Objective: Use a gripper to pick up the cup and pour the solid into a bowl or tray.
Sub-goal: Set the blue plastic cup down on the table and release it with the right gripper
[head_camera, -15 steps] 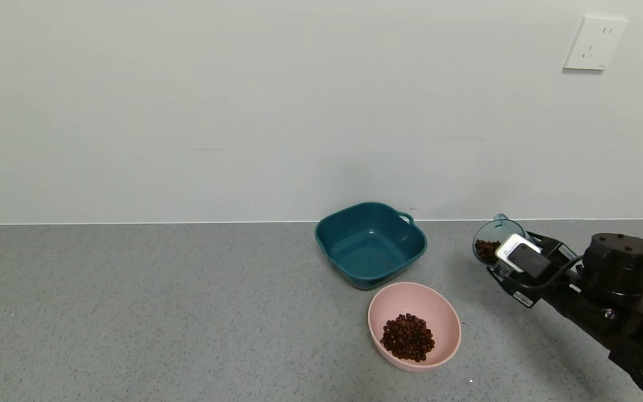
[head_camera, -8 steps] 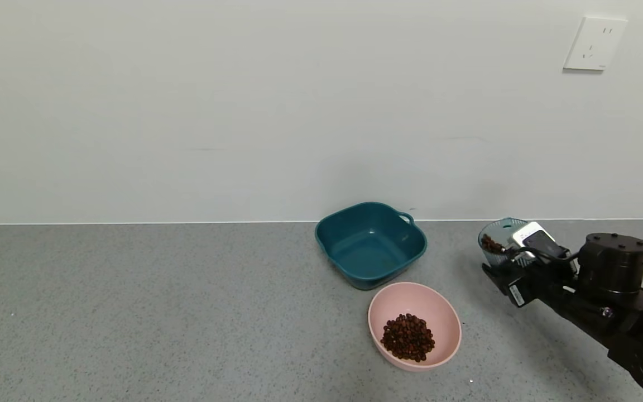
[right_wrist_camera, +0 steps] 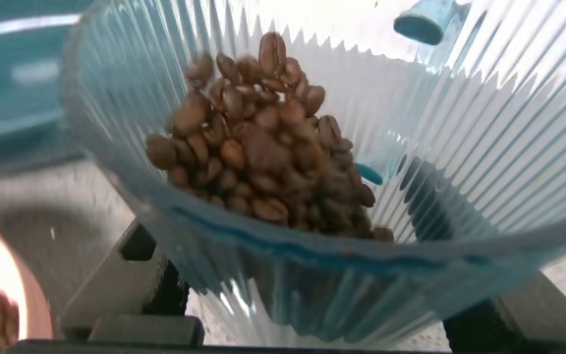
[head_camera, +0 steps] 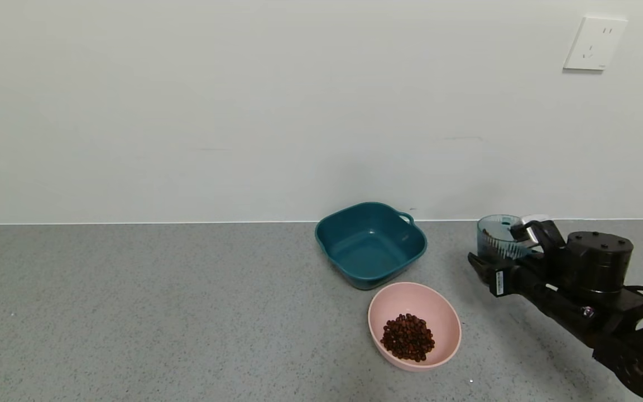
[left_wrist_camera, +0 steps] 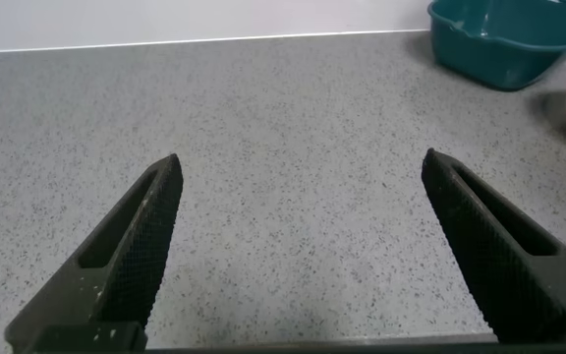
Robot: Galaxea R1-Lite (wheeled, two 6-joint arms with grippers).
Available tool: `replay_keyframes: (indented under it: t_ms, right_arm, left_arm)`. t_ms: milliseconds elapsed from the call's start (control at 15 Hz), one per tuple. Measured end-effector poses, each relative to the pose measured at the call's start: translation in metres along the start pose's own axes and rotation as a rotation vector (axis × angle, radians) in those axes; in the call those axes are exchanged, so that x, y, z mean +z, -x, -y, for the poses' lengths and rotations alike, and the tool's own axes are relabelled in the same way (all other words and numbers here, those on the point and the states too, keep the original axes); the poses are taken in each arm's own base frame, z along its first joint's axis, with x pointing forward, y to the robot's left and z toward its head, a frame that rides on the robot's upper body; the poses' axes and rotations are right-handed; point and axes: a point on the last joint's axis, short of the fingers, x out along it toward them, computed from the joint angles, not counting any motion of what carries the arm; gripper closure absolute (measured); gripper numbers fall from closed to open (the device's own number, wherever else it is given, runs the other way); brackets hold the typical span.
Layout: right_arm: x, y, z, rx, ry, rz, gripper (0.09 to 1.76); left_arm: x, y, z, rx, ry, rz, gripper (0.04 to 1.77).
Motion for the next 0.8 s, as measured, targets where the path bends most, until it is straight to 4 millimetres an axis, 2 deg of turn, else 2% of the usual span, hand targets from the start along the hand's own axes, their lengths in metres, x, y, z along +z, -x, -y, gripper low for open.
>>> replay_keyframes:
  t_ms: [400, 800]
  right_arm:
    - [0.001, -0.022, -0.002, -0.033, -0.06, 0.018, 0.47]
    - [-0.004, -0.069, -0.004, -0.096, -0.073, 0.042, 0.47]
  left_arm:
    - [0.0, 0.0, 0.0, 0.0, 0.0, -0.001, 0.06]
    - [0.0, 0.0, 0.0, 0.0, 0.0, -0.001, 0.06]
